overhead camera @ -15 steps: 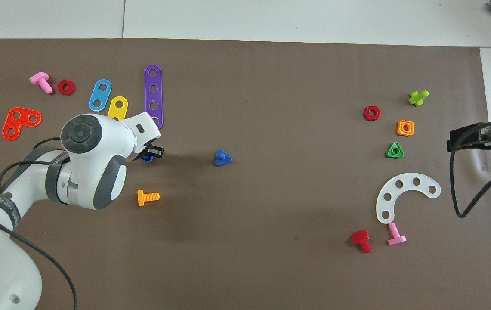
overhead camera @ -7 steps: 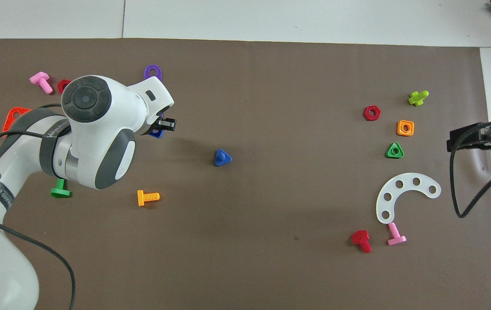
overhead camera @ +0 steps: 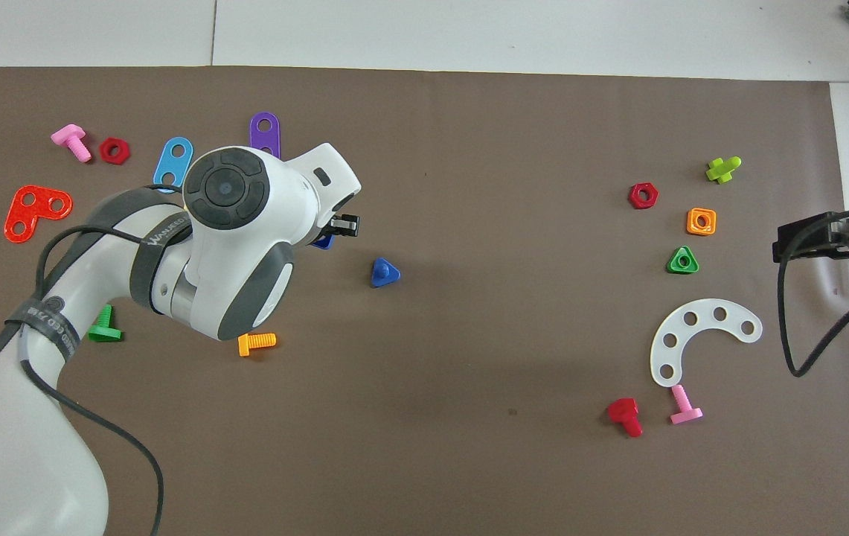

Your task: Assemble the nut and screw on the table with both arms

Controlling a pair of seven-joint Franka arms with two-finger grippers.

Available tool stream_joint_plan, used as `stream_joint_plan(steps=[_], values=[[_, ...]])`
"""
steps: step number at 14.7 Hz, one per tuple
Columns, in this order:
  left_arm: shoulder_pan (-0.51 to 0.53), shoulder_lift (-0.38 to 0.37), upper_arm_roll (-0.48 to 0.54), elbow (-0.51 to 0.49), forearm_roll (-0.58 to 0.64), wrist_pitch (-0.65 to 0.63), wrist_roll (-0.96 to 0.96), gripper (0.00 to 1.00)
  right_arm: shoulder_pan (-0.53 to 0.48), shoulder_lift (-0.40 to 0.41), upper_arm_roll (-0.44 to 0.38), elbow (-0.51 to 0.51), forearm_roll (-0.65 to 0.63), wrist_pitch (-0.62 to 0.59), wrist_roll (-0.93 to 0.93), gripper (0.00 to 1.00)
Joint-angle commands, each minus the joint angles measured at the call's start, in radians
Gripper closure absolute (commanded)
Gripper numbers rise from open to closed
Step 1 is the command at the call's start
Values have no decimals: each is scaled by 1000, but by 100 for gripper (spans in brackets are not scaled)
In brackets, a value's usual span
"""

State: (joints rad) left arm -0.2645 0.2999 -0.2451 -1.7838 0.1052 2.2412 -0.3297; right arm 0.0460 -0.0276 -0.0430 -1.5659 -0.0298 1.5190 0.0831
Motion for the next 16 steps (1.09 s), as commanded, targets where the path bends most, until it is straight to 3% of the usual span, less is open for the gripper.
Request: stream_joint_plan(steps=[1, 4, 16], values=[[-25, 25, -25, 27, 19, -5, -72, 100, -11, -11, 9, -11, 1, 6, -22, 0], [-30, 59, -71, 29, 24, 15, -117, 100, -11, -11, 9, -13, 1, 6, -22, 0], [-30, 116, -91, 23, 19, 80, -118, 100, -11, -11, 9, -11, 1, 6, -22, 0]])
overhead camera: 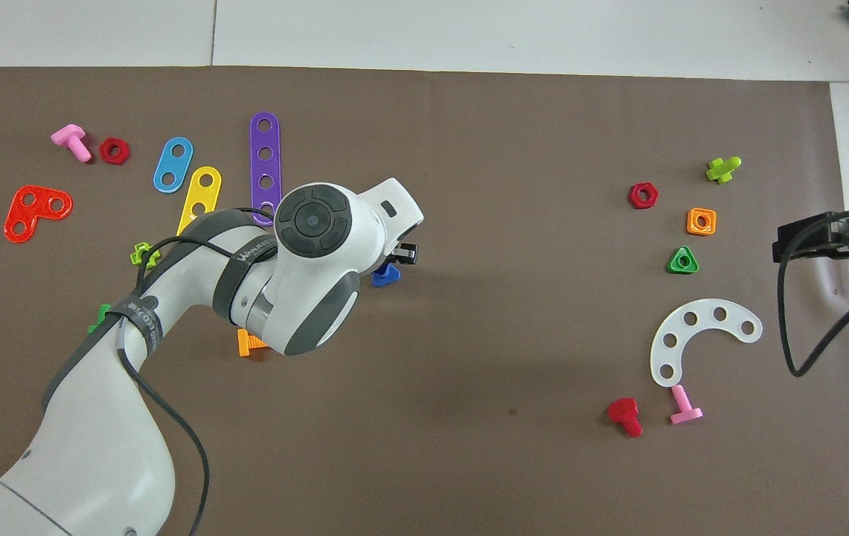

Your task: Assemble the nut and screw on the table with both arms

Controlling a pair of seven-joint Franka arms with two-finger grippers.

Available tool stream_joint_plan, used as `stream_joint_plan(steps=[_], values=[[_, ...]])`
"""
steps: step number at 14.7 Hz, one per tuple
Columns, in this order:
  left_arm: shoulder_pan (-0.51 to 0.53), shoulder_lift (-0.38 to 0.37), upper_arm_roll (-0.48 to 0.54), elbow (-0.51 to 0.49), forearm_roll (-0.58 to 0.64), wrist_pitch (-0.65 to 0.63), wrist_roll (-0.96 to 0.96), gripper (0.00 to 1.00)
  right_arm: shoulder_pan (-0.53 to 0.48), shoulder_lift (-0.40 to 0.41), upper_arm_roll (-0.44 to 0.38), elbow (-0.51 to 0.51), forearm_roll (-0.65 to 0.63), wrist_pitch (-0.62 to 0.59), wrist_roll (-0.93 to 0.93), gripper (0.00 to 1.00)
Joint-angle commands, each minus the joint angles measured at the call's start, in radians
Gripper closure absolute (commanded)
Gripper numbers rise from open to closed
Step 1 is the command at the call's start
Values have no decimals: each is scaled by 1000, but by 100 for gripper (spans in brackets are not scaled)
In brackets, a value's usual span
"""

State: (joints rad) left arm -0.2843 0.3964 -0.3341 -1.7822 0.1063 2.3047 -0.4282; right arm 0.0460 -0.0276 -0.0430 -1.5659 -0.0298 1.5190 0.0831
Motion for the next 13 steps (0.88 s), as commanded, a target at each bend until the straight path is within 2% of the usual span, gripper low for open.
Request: stream_joint_plan(steps=[1, 13], values=[[-10, 18, -8, 17, 16, 16, -20, 100, -11, -11, 9, -13, 1, 6, -22, 0], [-10, 16, -11, 1, 26, 7, -17, 100, -11, -11, 9, -11, 1, 6, -22, 0]])
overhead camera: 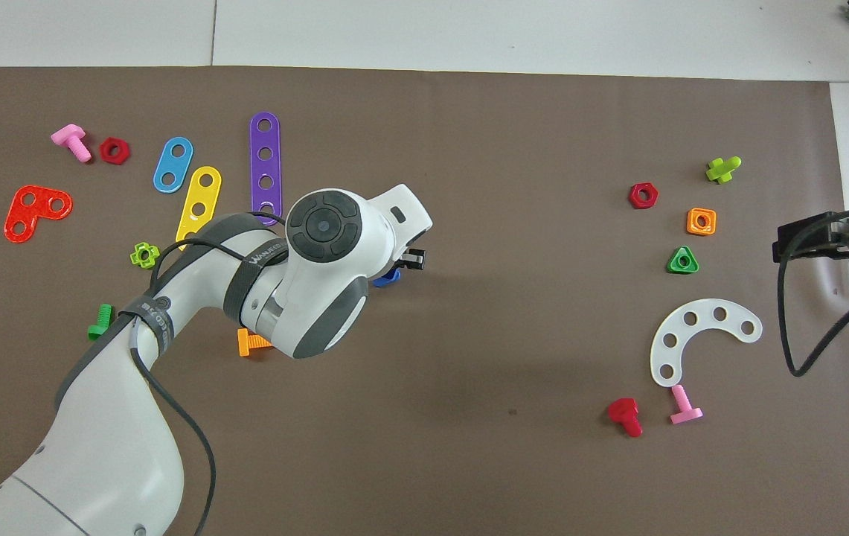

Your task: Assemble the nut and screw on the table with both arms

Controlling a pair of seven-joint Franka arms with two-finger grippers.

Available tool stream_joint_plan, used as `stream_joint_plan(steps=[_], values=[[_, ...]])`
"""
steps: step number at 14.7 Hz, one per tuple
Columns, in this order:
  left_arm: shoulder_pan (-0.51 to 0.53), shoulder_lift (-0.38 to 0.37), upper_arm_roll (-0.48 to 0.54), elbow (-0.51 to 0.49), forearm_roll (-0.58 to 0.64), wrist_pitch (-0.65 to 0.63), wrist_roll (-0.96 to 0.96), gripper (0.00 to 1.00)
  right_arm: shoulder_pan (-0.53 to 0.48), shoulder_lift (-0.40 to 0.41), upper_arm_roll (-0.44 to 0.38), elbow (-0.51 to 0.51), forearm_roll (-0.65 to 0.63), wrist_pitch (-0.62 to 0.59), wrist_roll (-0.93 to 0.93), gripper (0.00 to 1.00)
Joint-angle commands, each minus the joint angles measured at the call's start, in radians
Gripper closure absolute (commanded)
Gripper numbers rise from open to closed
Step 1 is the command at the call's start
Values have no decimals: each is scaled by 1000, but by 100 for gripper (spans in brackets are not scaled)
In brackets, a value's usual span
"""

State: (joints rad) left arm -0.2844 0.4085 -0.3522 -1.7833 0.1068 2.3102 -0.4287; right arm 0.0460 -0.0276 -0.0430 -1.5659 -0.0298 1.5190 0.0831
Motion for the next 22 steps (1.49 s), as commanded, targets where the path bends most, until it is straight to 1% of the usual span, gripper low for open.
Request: stream_joint_plan(steps=[1, 6, 9, 14, 15, 16, 17, 18, 22], values=[[-10, 4, 7, 2, 39, 1, -16, 100, -11, -11, 9, -13, 1, 6, -22, 0], [-12, 3, 7, -2, 47, 0, -18, 100, -11, -11, 9, -13, 1, 6, -22, 0], [-13, 1, 7, -27, 80, 27, -18, 100, -11, -11, 9, -13, 1, 6, -22, 0], [-12, 1, 6, -41, 82, 46, -15, 100, -11, -11, 9, -11, 1, 6, -22, 0], [-12, 1, 4, -44, 80, 61, -15, 91, -11, -11, 9, -13, 1, 6, -22, 0], [-12, 0, 4, -47, 80, 64, -15, 48, -11, -11, 9, -13, 1, 6, -22, 0], [-12, 0, 4, -45, 80, 60, -13, 13, -11, -11, 9, -13, 1, 6, -22, 0], [-12, 0, 4, -39, 80, 55, -13, 0, -11, -11, 9, -13, 1, 6, -22, 0], [-10, -13, 4, -31, 80, 44, -10, 0, -11, -11, 9, -13, 1, 6, -22, 0]])
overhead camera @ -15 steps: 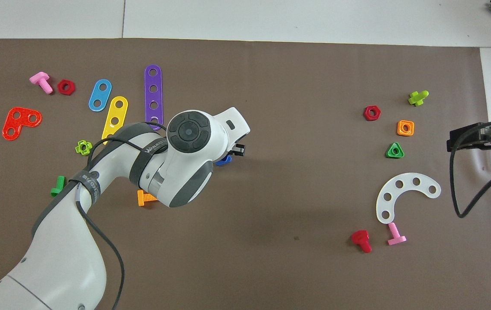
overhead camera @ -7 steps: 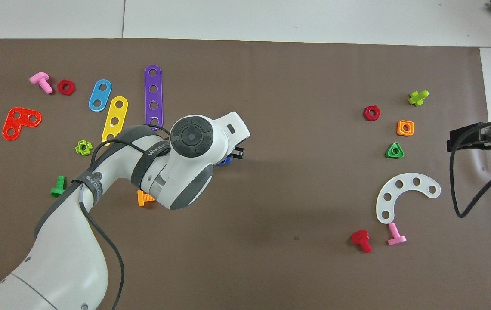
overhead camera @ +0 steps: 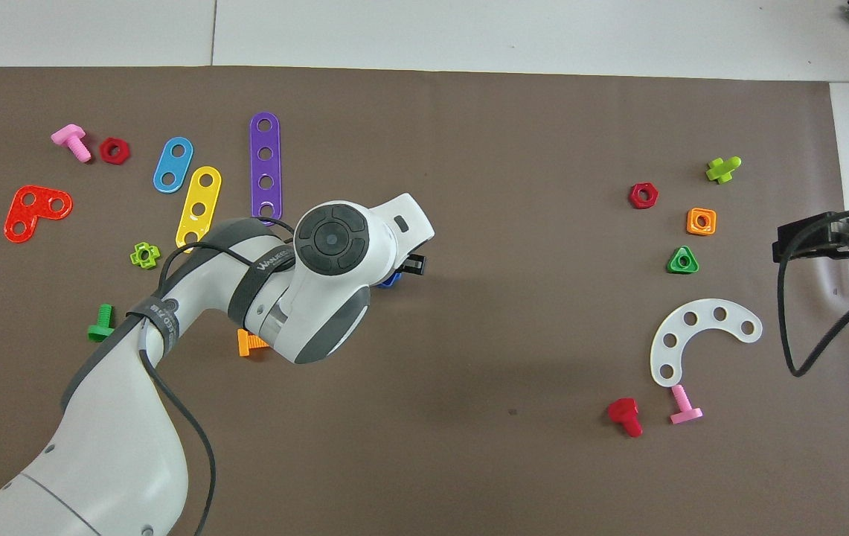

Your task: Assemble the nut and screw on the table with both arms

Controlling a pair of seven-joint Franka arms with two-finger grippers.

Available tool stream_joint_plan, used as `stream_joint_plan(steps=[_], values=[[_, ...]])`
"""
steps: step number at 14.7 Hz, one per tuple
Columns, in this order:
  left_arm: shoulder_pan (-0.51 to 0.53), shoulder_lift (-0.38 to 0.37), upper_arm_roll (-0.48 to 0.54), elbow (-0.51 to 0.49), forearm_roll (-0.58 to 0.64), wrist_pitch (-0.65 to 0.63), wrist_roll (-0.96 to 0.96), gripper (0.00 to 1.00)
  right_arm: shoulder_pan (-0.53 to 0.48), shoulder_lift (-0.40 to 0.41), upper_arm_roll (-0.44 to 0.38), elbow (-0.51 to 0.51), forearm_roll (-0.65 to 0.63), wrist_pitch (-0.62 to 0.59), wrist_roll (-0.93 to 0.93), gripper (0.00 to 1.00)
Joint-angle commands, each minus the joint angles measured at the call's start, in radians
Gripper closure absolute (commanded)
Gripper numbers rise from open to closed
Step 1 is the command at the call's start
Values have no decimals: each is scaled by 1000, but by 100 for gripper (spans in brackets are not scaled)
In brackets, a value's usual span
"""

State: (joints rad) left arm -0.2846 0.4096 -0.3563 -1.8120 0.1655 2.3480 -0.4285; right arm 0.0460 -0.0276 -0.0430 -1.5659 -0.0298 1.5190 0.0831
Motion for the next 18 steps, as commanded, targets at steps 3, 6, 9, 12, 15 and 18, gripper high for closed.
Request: stream_joint_plan(steps=[3, 6, 9, 12, 15, 18], values=[[-2, -81, 8, -9, 20, -64, -9, 0, -11, -11, 9, -11, 1, 6, -22, 0], [31, -155, 17, -12, 20, -157, 42, 0, -11, -11, 9, -13, 1, 6, -22, 0], [94, -224, 16, -16, 19, -280, 143, 0, -11, -12, 9, -11, 1, 6, -22, 0], [145, -268, 20, -16, 15, -364, 218, 0, -11, -12, 9, -13, 1, 6, -22, 0], [194, -299, 23, -18, 8, -398, 283, 0, -11, -11, 9, -13, 1, 6, -22, 0], [193, -340, 81, -18, 6, -424, 295, 0, -11, -11, 9, -11, 1, 6, -22, 0]])
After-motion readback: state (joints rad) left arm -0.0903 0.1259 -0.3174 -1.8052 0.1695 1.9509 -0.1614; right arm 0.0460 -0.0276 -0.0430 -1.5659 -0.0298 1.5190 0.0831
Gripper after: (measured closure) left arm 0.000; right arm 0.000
